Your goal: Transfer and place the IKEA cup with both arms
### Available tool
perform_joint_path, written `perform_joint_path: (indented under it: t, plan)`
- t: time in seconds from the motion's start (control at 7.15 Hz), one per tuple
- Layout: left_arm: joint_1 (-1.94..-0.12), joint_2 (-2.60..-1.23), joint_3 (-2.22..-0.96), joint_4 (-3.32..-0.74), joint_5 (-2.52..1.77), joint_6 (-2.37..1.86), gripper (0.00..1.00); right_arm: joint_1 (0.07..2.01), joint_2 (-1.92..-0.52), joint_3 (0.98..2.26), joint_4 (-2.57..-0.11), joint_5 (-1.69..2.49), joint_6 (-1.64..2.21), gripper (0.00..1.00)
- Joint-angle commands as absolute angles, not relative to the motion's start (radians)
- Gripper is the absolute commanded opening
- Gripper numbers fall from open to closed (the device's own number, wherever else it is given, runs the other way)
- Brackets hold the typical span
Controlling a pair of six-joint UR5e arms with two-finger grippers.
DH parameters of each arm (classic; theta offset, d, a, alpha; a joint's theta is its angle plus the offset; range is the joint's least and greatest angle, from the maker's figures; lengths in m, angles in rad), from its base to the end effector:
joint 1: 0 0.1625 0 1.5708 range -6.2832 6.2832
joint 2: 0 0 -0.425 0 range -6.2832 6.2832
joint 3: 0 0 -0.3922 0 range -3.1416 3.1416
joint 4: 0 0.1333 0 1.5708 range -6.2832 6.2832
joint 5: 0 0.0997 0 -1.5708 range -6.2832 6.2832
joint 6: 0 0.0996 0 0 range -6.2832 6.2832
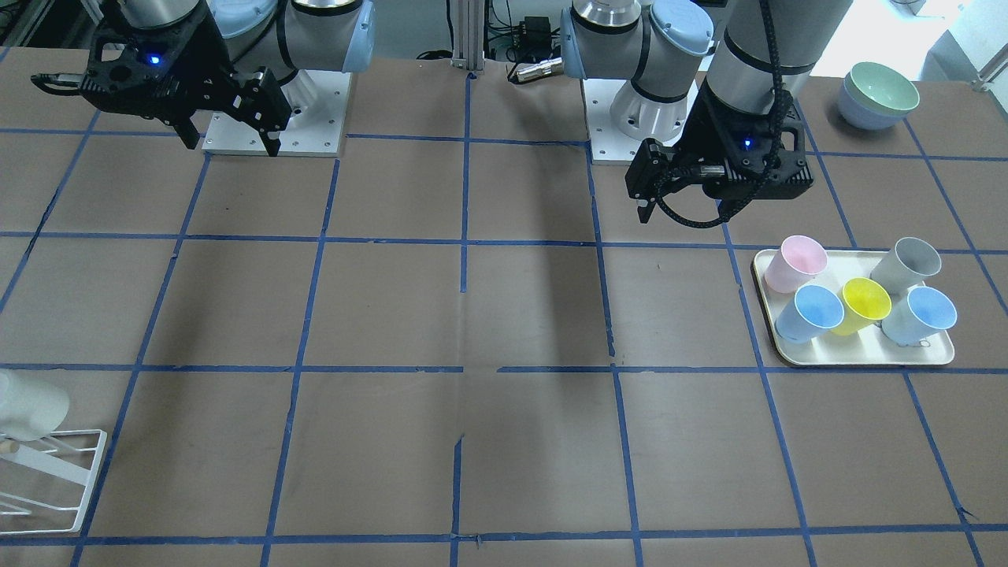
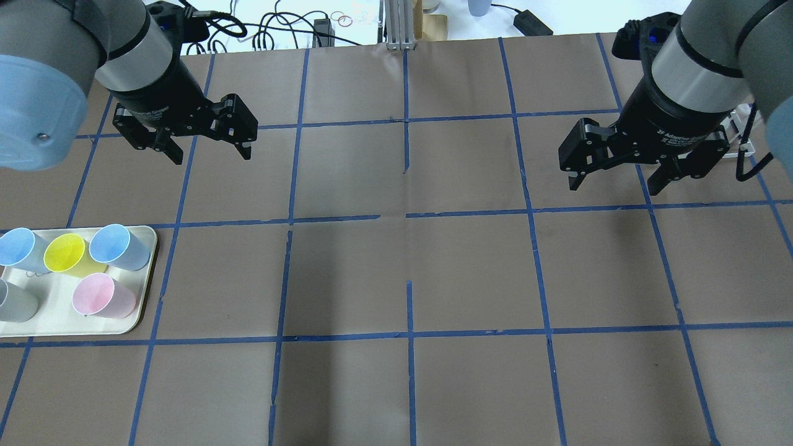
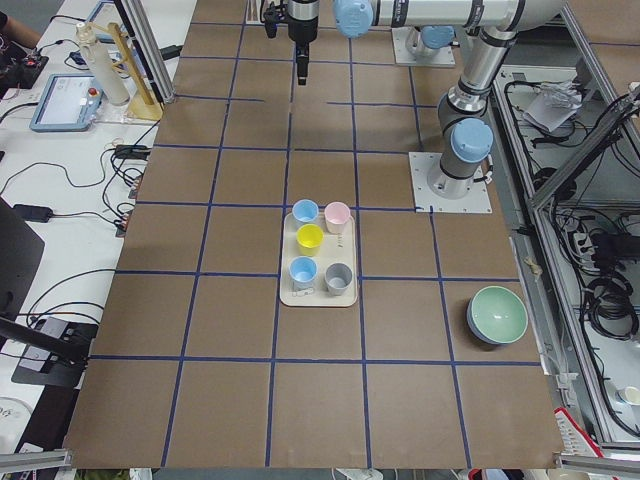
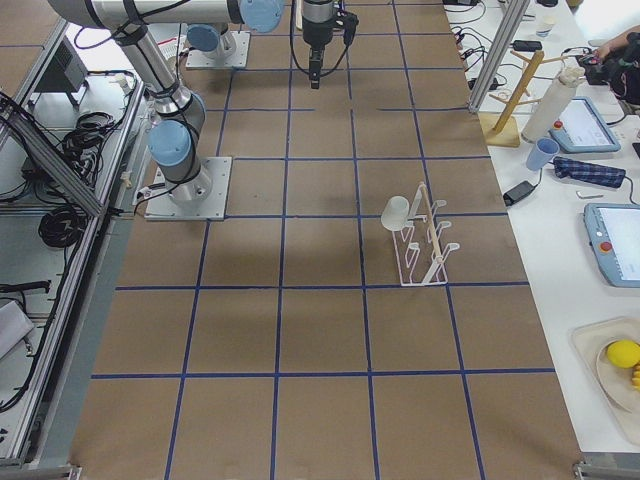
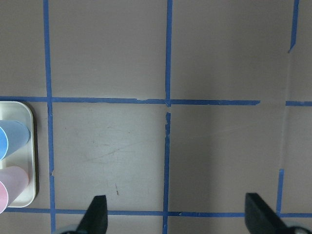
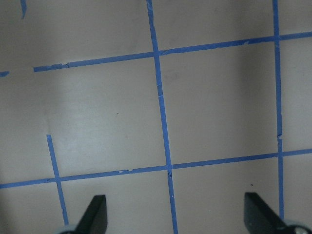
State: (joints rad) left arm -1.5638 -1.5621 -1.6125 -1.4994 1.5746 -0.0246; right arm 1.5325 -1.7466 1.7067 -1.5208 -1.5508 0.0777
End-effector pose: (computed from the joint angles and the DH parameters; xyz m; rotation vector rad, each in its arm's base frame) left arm -0.1295 -0.4927 0.4788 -0.0497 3.1372 -0.0603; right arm 0.1193 -0.4211 0.4960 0.1811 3.1165 0.0164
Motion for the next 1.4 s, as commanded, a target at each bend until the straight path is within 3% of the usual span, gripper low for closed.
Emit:
perform_joint_path:
  t: [0.0, 0.98, 1.26]
  plan:
    - [-1.563, -1.565, -1.609, -1.5, 1.574, -0.025, 1.0, 1.532, -1.75, 1.71, -1.517, -1.551, 0.081, 1.0]
    - [-1.563, -1.56, -1.618, -1.5, 1.574, -0.025, 1.0, 1.517, -1.744, 1.713, -1.534, -1.568, 0.067, 1.0]
    - [-1.565, -1.562, -1.618, -1.5, 1.574, -0.025, 1.0, 1.426, -1.744, 1.712, -1.537, -1.575, 0.016, 1.0]
